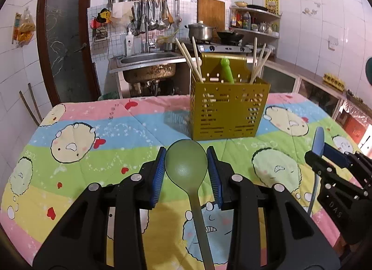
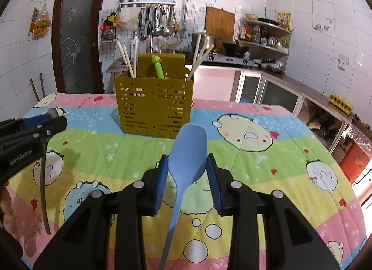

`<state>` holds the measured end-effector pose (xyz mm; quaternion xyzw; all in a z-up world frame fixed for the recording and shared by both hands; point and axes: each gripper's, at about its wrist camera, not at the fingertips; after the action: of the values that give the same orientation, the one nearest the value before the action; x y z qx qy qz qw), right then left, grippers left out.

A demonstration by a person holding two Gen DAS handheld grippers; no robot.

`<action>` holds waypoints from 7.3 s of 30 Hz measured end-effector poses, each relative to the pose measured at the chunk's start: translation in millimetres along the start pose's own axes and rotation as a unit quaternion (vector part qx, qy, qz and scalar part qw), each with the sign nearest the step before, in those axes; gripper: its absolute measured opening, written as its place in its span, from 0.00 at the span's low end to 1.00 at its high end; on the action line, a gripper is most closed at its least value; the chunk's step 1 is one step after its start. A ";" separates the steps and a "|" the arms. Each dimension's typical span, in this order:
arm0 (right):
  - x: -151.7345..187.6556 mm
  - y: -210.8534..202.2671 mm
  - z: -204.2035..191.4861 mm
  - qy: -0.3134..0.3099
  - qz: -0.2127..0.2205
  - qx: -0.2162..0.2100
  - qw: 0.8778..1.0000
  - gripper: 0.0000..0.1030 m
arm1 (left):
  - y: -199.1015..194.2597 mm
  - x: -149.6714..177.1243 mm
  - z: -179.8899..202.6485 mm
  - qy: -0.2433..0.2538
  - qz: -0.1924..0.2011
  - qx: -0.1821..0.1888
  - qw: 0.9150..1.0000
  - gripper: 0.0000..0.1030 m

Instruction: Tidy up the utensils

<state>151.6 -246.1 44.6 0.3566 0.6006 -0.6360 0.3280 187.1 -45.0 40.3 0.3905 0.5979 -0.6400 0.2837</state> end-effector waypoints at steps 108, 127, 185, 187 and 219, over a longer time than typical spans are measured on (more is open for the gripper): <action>88.0 -85.8 15.8 0.039 0.139 -0.044 0.989 0.96 | -100.6 109.7 -16.0 -0.010 0.143 -0.041 0.989 0.95; 90.3 -94.9 20.1 0.048 0.159 -0.039 0.985 0.96 | -111.0 114.8 -10.5 -0.004 0.165 -0.048 0.985 0.95; 89.1 -97.5 20.2 0.033 0.164 -0.028 0.986 0.96 | -107.9 115.1 -14.4 -0.012 0.164 -0.047 0.985 0.95; 89.1 -97.6 20.0 0.034 0.165 -0.028 0.985 0.96 | -107.8 115.1 -14.2 -0.012 0.164 -0.047 0.985 0.95; 89.6 -96.9 20.7 0.032 0.166 -0.025 0.985 0.96 | -108.1 115.7 -13.0 -0.013 0.166 -0.048 0.985 0.95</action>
<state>20.9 -259.6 20.6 0.4628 0.5594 -0.5457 0.4184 37.6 -6.8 2.2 0.4624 0.5508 -0.5596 0.4120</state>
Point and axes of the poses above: each gripper's, at about its wrist camera, not at the fingertips, and y roughly the way its jaws point, z to its right, x to its underside, and after that the axes turned 3 degrees about -x, right-handed
